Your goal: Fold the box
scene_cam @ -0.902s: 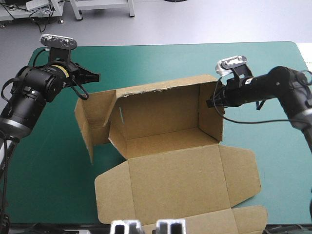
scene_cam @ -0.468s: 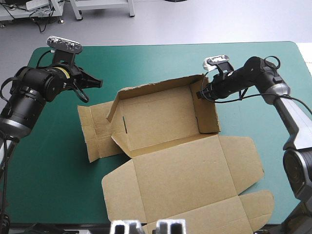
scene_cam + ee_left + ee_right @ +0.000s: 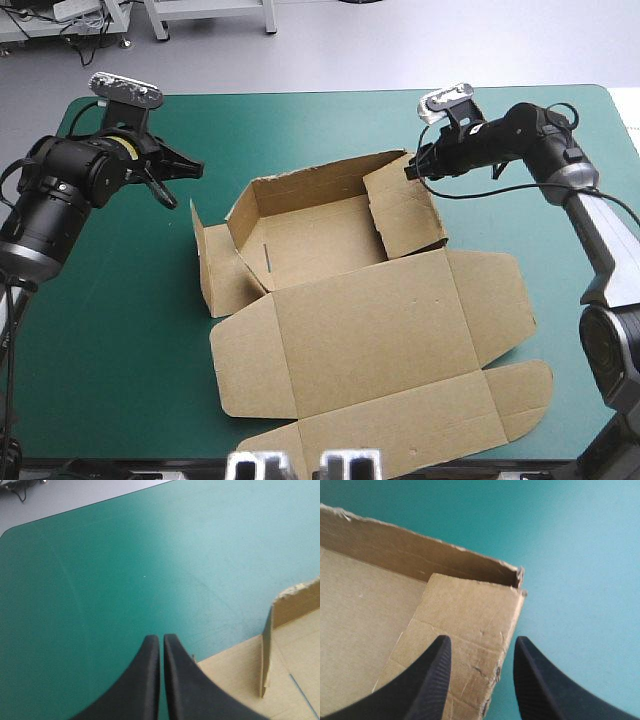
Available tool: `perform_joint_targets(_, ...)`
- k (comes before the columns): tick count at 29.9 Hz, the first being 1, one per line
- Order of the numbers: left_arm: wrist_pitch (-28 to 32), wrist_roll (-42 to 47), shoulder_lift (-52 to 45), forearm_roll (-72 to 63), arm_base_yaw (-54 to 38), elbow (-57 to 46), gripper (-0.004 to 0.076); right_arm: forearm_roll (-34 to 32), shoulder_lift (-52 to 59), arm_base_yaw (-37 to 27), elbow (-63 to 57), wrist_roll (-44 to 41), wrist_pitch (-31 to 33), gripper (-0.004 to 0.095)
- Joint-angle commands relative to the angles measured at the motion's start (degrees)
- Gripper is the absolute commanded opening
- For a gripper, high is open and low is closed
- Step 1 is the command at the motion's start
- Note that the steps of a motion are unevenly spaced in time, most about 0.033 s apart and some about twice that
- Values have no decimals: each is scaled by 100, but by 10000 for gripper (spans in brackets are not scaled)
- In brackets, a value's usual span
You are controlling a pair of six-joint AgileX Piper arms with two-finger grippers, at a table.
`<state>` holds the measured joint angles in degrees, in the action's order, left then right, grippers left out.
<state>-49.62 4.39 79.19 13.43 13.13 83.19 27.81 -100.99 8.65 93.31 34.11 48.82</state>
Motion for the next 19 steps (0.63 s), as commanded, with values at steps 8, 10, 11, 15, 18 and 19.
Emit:
perform_joint_targets(8,-616,-717,-192,-1281,-1334,206,13,-213,1092,-22,1069,-612,1234,387)
perform_joint_targets(10,-850,-1136,-192,-1977,-1516,206,13,-486,1232,-22,1069,-878,1627,387)
perform_joint_targets(11,-951,-1307,-192,-2339,-1603,206,13,-611,1266,-22,1069,-941,1841,387)
perform_joint_targets(15,-1580,-1936,-192,-3533,-1813,206,13,-734,1234,-22,1069,-1017,2228,386)
perform_joint_targets(18,-2083,-2321,-192,-4152,-1853,206,13,-694,1108,-22,1069,-1017,2111,386)
perform_joint_targets(19,-2233,-2388,-192,-4313,-1853,206,13,-694,1035,-22,1069,-1007,2081,386)
